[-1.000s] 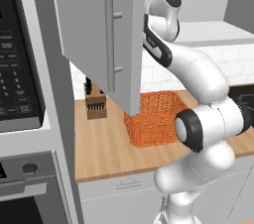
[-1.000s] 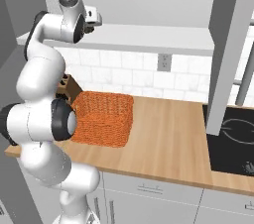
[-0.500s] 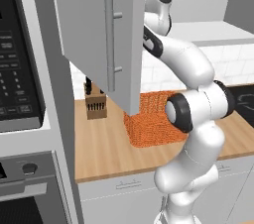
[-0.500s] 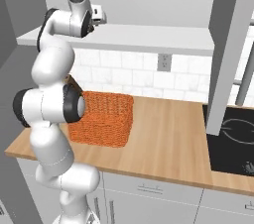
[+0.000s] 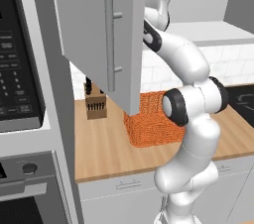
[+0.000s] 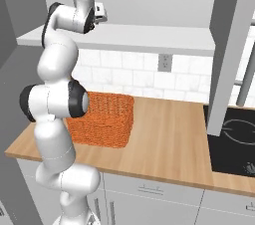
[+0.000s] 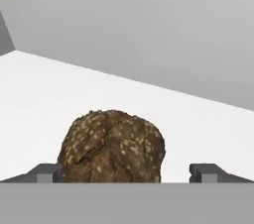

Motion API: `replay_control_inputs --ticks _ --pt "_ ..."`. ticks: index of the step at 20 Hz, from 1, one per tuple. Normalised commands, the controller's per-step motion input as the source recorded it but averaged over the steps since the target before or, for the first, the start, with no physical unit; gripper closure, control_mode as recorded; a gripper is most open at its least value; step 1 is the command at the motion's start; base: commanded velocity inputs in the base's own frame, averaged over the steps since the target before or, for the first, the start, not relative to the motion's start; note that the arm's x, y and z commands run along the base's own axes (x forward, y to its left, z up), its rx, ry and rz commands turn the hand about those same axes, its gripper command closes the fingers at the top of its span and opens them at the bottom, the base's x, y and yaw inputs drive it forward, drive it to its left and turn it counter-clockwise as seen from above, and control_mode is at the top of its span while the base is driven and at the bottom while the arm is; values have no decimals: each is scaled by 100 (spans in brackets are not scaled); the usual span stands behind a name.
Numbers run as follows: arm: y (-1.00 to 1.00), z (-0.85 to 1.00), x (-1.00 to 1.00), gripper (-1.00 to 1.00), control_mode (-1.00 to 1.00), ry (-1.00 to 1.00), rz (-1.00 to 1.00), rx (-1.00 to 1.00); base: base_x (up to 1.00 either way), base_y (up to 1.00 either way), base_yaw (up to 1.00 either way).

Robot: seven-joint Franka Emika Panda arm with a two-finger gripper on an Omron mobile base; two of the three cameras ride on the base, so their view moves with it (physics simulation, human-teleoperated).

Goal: Open the cabinet, pick up the bread from the cabinet and place it in the basket. Then move the basket to the dining counter.

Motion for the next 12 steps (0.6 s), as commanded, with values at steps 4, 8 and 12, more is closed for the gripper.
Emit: replay_control_inputs --ticks 4,8,12 --pt "0 -6 0 -100 -100 0 15 0 0 0 0" --pt "0 -9 0 -100 -100 0 15 2 0 0 0" --pt "0 -13 0 -100 -100 0 14 0 0 0 0"
